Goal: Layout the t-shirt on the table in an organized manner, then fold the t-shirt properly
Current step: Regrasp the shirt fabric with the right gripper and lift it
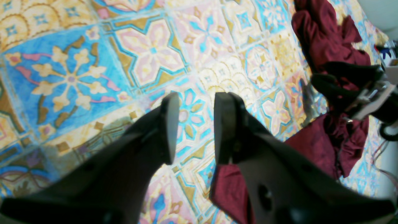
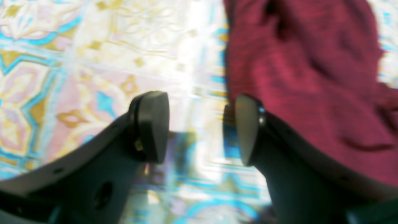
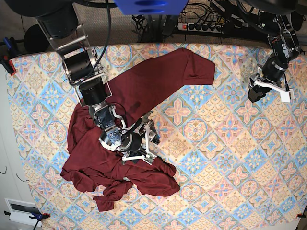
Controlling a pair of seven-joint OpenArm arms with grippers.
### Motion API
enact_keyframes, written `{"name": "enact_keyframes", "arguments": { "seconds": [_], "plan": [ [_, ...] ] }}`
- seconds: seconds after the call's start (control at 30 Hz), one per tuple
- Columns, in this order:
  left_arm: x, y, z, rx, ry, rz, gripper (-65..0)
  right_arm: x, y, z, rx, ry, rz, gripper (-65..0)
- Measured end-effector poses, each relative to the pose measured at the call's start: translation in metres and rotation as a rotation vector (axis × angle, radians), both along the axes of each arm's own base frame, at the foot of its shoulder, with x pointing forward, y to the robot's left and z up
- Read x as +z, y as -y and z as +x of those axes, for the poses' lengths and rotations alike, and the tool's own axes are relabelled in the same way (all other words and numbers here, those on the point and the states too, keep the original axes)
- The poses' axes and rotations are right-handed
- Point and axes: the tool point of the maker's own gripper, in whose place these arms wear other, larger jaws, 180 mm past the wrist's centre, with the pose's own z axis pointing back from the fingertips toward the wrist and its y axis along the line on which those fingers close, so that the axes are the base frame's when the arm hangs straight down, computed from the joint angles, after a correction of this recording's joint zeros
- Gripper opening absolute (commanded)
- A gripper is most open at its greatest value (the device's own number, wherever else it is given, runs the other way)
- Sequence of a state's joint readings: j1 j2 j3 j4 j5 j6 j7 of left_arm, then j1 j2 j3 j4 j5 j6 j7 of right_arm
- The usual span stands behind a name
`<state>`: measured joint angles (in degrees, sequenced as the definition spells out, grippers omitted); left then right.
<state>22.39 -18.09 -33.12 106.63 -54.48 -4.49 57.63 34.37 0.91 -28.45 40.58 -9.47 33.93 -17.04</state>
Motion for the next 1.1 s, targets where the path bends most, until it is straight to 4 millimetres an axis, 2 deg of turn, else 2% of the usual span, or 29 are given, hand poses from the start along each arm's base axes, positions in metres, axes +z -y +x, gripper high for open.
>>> {"name": "enact_keyframes", "arguments": {
  "seconds": [0.07,0.27,0.47,0.57,0.67,0.73,0.87,0.93,1.03,1.1],
  "plan": [
    [0.0,0.0,0.0,0.0,0.0,0.0,-45.6,-0.002,0.002,0.001,0.002,-0.013,-0.011,-32.8],
    [0.0,0.0,0.0,0.0,0.001,0.0,-45.6,0.039,0.003,0.038,-0.038,0.092,0.06,-32.9],
    [0.0,0.0,0.0,0.0,0.0,0.0,-45.6,0.033,0.019,0.04,-0.135,0.058,0.095,-32.9],
    [0.0,0.0,0.0,0.0,0.0,0.0,-45.6,0.048,0.031,0.055,-0.165,0.098,0.1,-32.9],
    [0.0,0.0,0.0,0.0,0.0,0.001,-45.6,0.057,0.031,0.061,-0.169,0.12,0.112,-32.9],
    [0.0,0.0,0.0,0.0,0.0,0.001,-45.6,0.05,0.032,0.06,-0.188,0.109,0.114,-32.6],
    [-0.001,0.0,-0.001,0.0,-0.003,0.001,-45.6,0.012,0.044,0.044,-0.237,0.019,0.062,-32.6],
    [0.0,0.0,-0.001,0.0,0.0,-0.005,-45.6,0.002,0.049,0.039,-0.244,-0.005,0.051,-32.8],
    [0.004,0.006,0.002,-0.004,0.023,-0.051,-45.6,0.004,0.05,0.041,-0.247,0.009,0.066,-34.3],
    [0.006,0.007,0.002,-0.006,0.029,-0.063,-45.6,0.006,0.048,0.043,-0.245,0.014,0.073,-40.5]
  ]
}}
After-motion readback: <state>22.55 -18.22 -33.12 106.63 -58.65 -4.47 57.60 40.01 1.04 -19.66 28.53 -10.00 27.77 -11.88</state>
